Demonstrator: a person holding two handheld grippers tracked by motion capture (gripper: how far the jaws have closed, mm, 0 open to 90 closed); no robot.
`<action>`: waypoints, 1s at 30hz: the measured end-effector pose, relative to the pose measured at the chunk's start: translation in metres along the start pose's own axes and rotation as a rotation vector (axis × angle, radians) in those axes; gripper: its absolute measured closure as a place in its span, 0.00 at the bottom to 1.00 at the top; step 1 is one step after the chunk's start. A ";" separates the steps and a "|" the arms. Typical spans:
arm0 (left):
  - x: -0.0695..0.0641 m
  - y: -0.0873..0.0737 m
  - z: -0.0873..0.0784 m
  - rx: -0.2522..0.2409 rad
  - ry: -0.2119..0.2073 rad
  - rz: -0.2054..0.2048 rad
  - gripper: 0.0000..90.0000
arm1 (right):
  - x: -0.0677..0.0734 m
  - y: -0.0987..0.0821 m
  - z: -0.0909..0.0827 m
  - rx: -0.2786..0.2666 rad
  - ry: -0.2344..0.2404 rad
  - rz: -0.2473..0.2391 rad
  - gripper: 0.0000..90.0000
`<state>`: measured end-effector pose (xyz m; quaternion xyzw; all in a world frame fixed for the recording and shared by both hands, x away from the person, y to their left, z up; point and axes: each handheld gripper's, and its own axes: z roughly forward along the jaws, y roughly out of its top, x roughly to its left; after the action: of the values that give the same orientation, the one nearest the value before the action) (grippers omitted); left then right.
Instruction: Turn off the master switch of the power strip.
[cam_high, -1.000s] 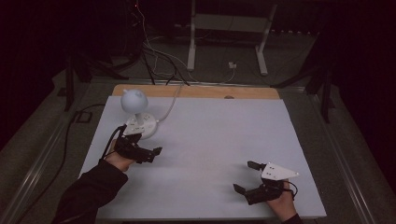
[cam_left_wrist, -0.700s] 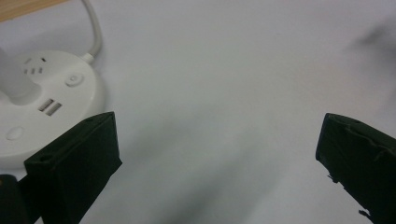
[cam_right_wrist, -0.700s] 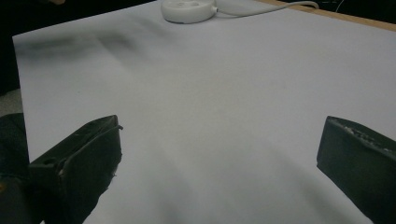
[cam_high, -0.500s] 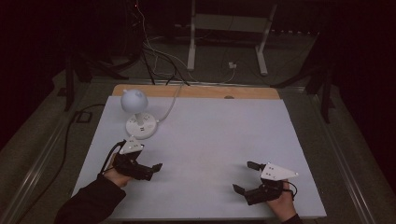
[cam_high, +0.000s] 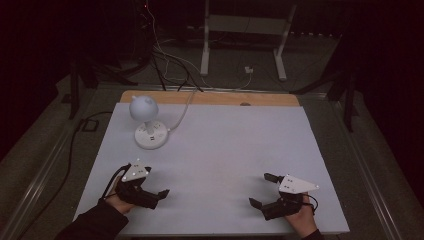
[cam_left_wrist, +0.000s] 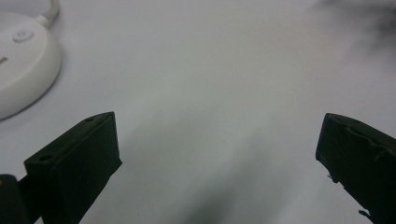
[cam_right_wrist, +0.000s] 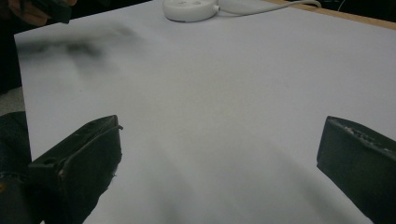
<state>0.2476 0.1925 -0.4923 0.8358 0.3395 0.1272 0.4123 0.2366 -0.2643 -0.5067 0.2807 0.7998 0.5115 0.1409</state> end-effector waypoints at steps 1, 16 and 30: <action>0.000 -0.002 -0.001 0.002 -0.003 0.001 0.00 | 0.000 0.000 0.000 0.000 0.001 0.000 0.00; 0.006 -0.041 -0.010 0.044 0.048 0.053 0.00 | -0.001 -0.001 0.000 0.002 0.005 0.002 0.00; 0.007 -0.043 -0.008 0.016 0.027 0.063 0.00 | -0.001 -0.001 0.001 0.007 0.012 0.006 0.00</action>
<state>0.2288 0.2207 -0.5211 0.8474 0.3197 0.1489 0.3969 0.2380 -0.2647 -0.5084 0.2803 0.8018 0.5107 0.1334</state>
